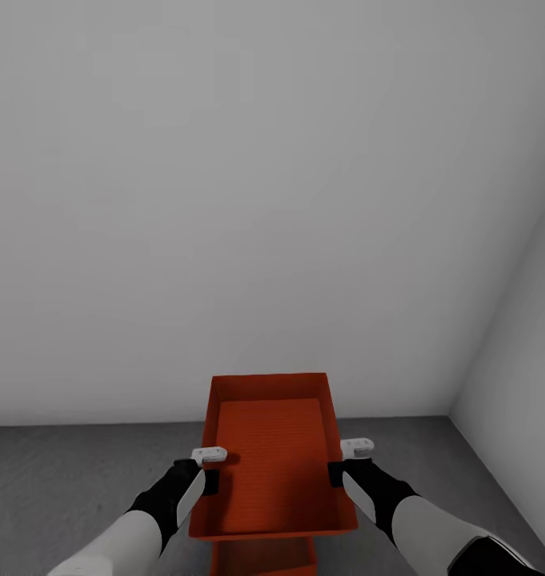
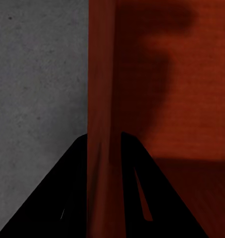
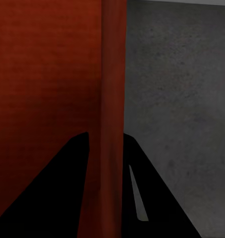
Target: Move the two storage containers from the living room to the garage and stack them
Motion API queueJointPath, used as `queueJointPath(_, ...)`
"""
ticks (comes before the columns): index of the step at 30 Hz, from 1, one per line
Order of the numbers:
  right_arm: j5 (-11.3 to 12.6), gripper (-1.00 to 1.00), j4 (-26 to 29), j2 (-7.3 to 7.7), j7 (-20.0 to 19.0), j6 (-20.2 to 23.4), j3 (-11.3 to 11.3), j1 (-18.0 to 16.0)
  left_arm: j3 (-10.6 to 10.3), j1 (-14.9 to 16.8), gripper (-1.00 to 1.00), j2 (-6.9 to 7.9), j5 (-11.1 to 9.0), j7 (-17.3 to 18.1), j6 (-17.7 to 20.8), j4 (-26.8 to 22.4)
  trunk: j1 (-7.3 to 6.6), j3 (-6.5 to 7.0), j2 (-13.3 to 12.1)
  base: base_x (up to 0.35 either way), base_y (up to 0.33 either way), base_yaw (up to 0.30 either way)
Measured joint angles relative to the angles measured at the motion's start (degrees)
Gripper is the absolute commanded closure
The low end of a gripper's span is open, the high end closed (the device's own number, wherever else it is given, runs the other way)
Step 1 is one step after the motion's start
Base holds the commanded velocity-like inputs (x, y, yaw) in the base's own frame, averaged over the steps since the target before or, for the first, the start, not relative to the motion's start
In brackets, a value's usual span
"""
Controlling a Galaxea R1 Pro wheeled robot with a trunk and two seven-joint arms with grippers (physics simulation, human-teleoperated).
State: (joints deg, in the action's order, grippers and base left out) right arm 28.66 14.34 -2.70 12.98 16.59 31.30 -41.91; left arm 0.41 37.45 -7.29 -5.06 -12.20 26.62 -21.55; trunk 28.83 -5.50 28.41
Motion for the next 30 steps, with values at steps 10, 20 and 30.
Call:
queueJointPath(10, 0.1, 1.0, 0.0, 0.0, 0.0, -0.2, 0.0, 0.0, 0.0, 0.0, 1.0, 0.0, 0.1, 0.0, 0.0, -0.2, 0.0, -0.93, 0.0, 0.0, 0.0, 0.0)
queueJointPath(20, 0.1, 1.0, 0.0, 0.0, 0.0, -0.1, 0.0, 0.0, 0.0, 0.0, 1.0, 0.0, 0.1, 0.0, 0.0, -0.1, 0.0, -1.86, 0.0, 0.0, 0.0, 0.0)
queueJointPath(30, 0.1, 1.0, 0.0, 0.0, 0.0, -0.2, 0.0, 0.0, 0.0, 0.0, 1.0, 0.0, 0.1, 0.0, 0.0, -0.2, 0.0, -2.79, 0.0, 0.0, 0.0, 0.0)
